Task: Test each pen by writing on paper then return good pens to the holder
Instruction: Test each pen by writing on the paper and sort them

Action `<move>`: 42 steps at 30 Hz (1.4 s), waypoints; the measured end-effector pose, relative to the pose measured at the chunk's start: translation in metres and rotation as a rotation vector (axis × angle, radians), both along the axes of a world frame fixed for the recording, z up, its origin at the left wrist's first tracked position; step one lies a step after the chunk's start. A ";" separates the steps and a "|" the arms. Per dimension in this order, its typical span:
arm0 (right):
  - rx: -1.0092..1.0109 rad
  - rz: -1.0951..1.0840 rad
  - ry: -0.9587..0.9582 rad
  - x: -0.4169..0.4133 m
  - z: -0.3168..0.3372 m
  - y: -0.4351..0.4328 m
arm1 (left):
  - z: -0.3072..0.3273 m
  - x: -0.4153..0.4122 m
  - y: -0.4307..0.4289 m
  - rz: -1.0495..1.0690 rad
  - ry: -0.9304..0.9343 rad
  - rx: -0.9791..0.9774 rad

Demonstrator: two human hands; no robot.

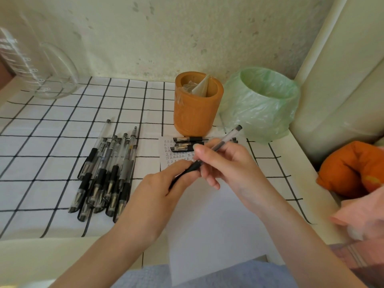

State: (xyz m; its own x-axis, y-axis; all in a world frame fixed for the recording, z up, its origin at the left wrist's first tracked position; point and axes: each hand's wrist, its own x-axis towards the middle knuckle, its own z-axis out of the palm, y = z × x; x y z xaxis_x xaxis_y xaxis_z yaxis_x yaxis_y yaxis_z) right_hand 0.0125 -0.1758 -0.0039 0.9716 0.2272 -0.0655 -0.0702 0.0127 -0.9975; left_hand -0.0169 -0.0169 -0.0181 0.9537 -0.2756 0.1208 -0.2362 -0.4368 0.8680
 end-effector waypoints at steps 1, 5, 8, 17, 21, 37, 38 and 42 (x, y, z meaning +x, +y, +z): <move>-0.002 -0.003 -0.006 0.000 0.001 -0.001 | 0.000 0.000 0.000 0.000 0.001 -0.001; 0.032 -0.143 -0.004 0.005 0.004 -0.012 | -0.005 0.000 -0.001 0.004 0.007 0.114; 0.104 -0.336 0.009 0.015 0.009 -0.033 | -0.011 0.001 0.004 0.011 -0.008 0.254; -0.042 -0.391 0.052 0.034 -0.025 -0.043 | -0.013 0.000 0.005 -0.177 -0.009 0.645; -0.263 -0.490 -0.092 0.039 -0.042 -0.040 | -0.016 0.000 0.003 -0.203 -0.027 0.730; -0.353 -0.633 -0.263 0.046 -0.062 -0.034 | -0.022 0.001 0.005 -0.210 -0.057 0.747; -0.350 -0.632 -0.268 0.047 -0.062 -0.034 | -0.022 0.001 0.005 -0.208 -0.058 0.749; -0.342 -0.629 -0.284 0.047 -0.063 -0.035 | -0.023 0.001 0.004 -0.209 -0.063 0.770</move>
State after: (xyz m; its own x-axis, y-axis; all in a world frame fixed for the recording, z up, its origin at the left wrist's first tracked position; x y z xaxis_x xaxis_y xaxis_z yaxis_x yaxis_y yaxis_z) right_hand 0.0592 -0.2112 -0.0673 0.9014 -0.3613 0.2387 0.1078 -0.3466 -0.9318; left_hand -0.0160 -0.0126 -0.0406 0.8706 -0.4760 -0.1244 -0.4179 -0.8490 0.3233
